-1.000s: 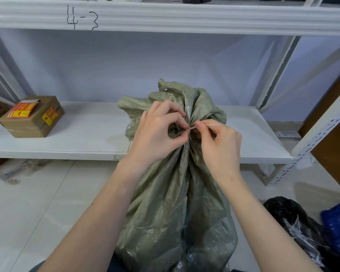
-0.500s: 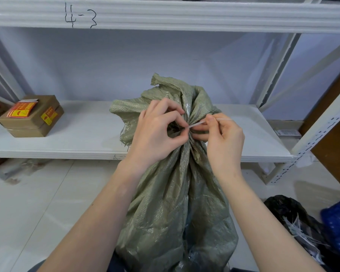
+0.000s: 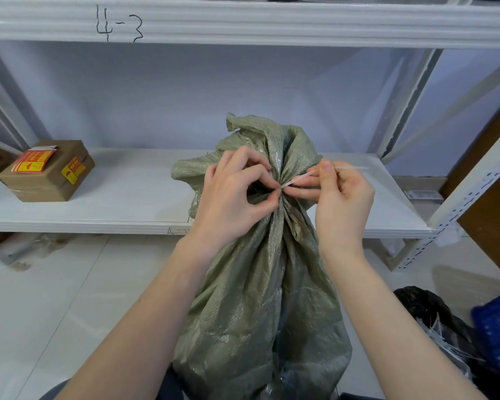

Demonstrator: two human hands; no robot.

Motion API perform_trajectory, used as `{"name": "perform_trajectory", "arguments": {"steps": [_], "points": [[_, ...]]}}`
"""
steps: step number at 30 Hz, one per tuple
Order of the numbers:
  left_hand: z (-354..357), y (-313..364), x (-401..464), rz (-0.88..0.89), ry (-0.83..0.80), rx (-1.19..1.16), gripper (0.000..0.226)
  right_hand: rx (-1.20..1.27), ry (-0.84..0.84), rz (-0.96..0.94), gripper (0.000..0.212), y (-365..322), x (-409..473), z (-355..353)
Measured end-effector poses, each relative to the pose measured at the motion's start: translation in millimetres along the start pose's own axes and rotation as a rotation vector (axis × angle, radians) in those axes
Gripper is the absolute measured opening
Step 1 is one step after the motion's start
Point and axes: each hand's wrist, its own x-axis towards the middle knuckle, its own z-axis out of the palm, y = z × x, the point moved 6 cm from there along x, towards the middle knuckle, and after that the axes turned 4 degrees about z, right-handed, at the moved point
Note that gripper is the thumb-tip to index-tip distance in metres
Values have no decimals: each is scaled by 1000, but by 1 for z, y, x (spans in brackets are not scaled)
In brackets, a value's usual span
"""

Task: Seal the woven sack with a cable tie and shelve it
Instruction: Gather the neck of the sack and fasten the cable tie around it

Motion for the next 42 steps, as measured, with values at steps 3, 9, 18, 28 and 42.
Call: {"name": "perform_trajectory", "arguments": {"steps": [3, 9, 18, 28, 42], "points": [[0, -6, 0, -15, -15, 21, 5, -22, -65, 32, 28, 4, 4, 4], [-2, -19, -4, -45, -37, 27, 6, -145, -174, 97, 17, 7, 8, 3], [-7, -17, -3, -36, -64, 48, 36, -112, -248, 15, 26, -8, 3, 6], [-28, -6, -1, -61, -58, 56, 56, -333, -314, -146, 68, -43, -3, 10], [-79, -10, 82, 26, -127, 306, 79, -751, -452, -461, 55, -144, 60, 42]]}}
